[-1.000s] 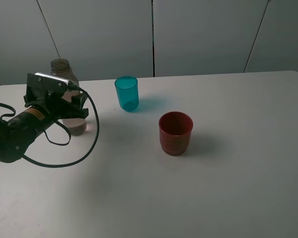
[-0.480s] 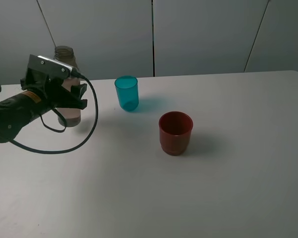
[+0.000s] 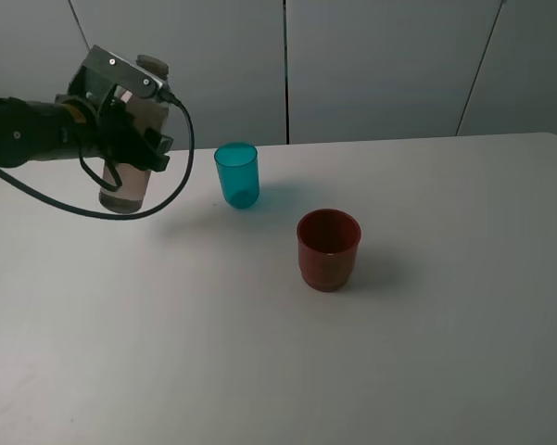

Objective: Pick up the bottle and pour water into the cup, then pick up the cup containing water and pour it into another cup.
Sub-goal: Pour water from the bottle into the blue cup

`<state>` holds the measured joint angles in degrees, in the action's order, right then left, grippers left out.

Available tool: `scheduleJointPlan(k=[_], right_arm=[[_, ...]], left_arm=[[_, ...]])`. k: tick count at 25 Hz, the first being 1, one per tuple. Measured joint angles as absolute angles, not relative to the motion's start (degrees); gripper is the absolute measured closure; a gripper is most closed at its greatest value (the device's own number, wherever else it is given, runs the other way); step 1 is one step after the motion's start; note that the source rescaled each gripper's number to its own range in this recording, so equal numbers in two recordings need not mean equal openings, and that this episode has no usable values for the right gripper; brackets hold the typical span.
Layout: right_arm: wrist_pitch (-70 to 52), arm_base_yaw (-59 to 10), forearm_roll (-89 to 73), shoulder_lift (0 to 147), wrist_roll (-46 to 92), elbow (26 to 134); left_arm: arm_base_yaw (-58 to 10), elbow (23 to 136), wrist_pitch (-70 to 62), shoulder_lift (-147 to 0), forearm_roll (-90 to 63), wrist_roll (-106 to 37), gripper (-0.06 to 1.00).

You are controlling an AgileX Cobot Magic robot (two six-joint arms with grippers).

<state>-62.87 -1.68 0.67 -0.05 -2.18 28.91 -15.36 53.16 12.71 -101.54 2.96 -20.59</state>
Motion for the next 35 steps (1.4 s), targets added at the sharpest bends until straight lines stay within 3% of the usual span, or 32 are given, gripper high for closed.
scheduleJointPlan(k=[11,35], right_arm=[[-62.87,-1.68,0.67,-0.05,-2.18,28.91],[-62.87,-1.68,0.67,-0.05,-2.18,28.91]], left_arm=[[-12.41,58.35,-3.08,-101.89,19.18,-18.15,0.94],[-14.11,68.79,-11.87,-112.21,30.04,-18.15,0.94]])
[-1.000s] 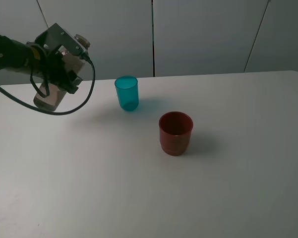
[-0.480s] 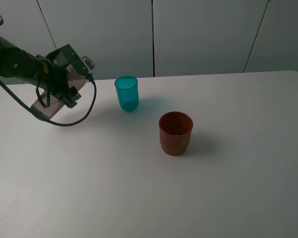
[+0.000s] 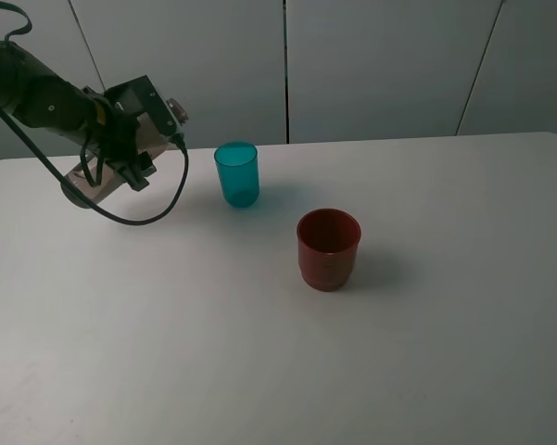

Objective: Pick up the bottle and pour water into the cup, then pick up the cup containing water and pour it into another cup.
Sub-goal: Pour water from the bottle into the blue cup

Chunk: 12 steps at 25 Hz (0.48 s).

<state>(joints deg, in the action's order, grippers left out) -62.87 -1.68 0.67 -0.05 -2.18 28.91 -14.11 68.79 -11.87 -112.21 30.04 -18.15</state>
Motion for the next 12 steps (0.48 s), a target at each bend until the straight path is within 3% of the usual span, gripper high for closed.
scheduleJointPlan(k=[12], right_arm=[[-62.87,-1.68,0.67,-0.05,-2.18,28.91]], left_arm=[[-16.08,72.59,-13.03,-114.18,35.31,-18.23,0.94]])
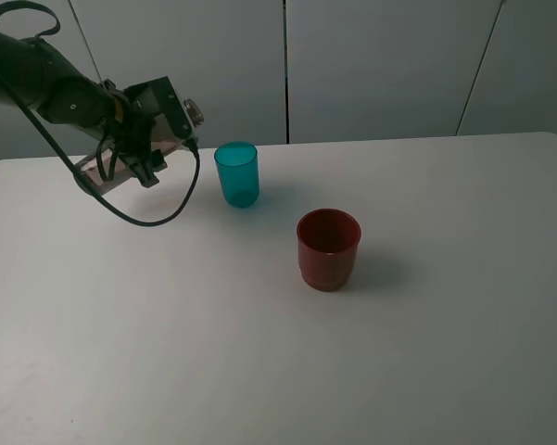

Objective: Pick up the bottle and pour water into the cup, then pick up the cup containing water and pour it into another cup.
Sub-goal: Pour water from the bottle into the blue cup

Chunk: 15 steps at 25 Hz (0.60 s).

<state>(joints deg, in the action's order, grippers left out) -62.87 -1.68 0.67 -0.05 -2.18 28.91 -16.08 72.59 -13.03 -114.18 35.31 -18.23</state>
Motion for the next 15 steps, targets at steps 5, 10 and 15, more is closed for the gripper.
scheduleJointPlan(k=[5,10,15], right_arm=[[-62.87,-1.68,0.67,-0.05,-2.18,28.91],[-62.87,-1.68,0.67,-0.05,-2.18,28.91],[-62.87,-1.68,0.67,-0.05,-2.18,28.91]], left_arm=[[-16.85,72.59,-13.15,-114.18,39.13,-18.23,0.94],[-17.88,72.59,-13.36,-114.18,41.72,-18.23,0.94],[-19.21,72.62,-13.49,-114.18,43.9,-18.23,0.94]])
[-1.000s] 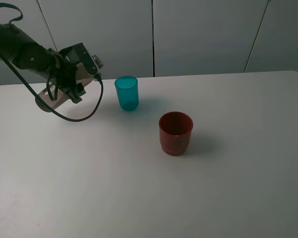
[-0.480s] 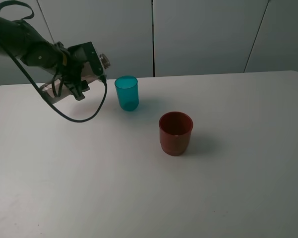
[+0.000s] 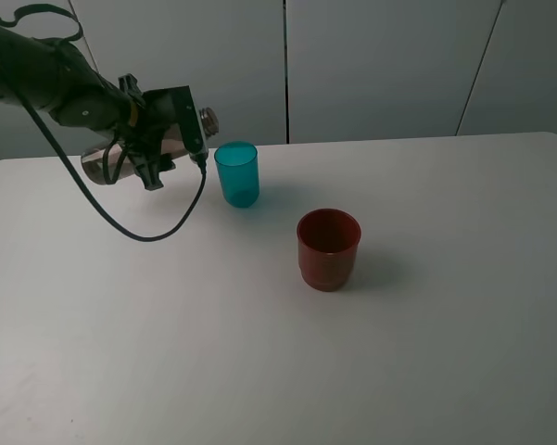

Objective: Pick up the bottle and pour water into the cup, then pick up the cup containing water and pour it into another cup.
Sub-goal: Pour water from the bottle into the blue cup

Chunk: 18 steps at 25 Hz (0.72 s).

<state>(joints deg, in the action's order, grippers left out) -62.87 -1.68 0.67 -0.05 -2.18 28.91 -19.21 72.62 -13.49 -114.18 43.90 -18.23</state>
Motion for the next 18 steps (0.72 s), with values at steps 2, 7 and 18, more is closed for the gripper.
scheduleJointPlan(k=[2,7,18], right_arm=[[-62.87,-1.68,0.67,-0.05,-2.18,28.91],[-62.87,-1.68,0.67,-0.05,-2.18,28.91],[-62.87,-1.68,0.67,-0.05,-2.18,28.91]], left_arm=[[-19.52,72.62,-14.25,-114.18,45.37,-18.23,0.94],[-20.03,72.62,-14.49,-114.18,47.84,-18.23,0.94],[-20.03,76.2,-14.59,-116.91,49.29,-18.27,0.94]])
